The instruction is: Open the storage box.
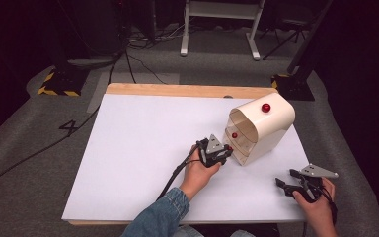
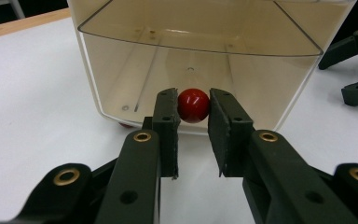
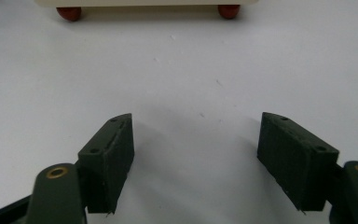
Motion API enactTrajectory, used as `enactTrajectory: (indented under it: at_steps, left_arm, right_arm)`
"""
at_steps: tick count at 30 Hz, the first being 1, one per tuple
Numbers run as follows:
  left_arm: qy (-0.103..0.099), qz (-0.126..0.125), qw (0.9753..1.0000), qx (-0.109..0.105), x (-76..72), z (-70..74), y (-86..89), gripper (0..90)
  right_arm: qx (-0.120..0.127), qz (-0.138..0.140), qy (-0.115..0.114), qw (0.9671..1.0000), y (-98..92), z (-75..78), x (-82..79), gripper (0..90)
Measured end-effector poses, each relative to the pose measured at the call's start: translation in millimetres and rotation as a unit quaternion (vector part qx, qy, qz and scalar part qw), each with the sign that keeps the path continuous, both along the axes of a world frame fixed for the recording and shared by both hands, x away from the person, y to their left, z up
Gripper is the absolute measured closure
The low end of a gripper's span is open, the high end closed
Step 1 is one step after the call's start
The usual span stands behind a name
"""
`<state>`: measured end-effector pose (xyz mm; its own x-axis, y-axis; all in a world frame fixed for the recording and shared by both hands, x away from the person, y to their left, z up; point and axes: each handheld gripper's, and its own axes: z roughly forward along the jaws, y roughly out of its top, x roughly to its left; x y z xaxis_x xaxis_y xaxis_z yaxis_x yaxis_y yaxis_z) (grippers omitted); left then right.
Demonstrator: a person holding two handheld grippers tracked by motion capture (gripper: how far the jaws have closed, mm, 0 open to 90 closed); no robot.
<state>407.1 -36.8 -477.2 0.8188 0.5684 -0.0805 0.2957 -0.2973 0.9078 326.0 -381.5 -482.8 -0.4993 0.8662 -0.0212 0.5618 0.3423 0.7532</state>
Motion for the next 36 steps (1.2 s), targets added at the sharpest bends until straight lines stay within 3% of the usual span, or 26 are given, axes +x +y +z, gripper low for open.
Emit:
enactTrajectory:
  at_steps: [6,10,24,32,36]
  left_arm:
    - [-0.001,-0.001,1.0,0.009,-1.7,1.8,1.1,73.5]
    - [0.005,-0.005,0.9996,0.028,-5.5,7.4,8.0,73.5]
    - [-0.007,-0.001,0.9992,0.039,-39.9,22.4,56.7,73.5]
    - [-0.015,-0.001,0.9988,0.046,-55.4,24.0,75.4,73.6]
    - [-0.008,0.001,0.9985,0.054,-59.2,21.4,80.9,73.5]
  right_arm:
    - [0.001,0.0,0.0,1.0,-0.1,0.0,0.0,27.3]
    - [0.001,0.0,0.0,1.0,-0.1,0.0,0.0,27.3]
    - [0.001,0.0,0.0,1.0,-0.1,-0.1,0.0,27.3]
    - [0.001,0.001,0.0,1.0,-0.2,0.0,-0.1,27.3]
    - [0.001,0.001,0.0,1.0,-0.2,0.0,-0.1,27.3]
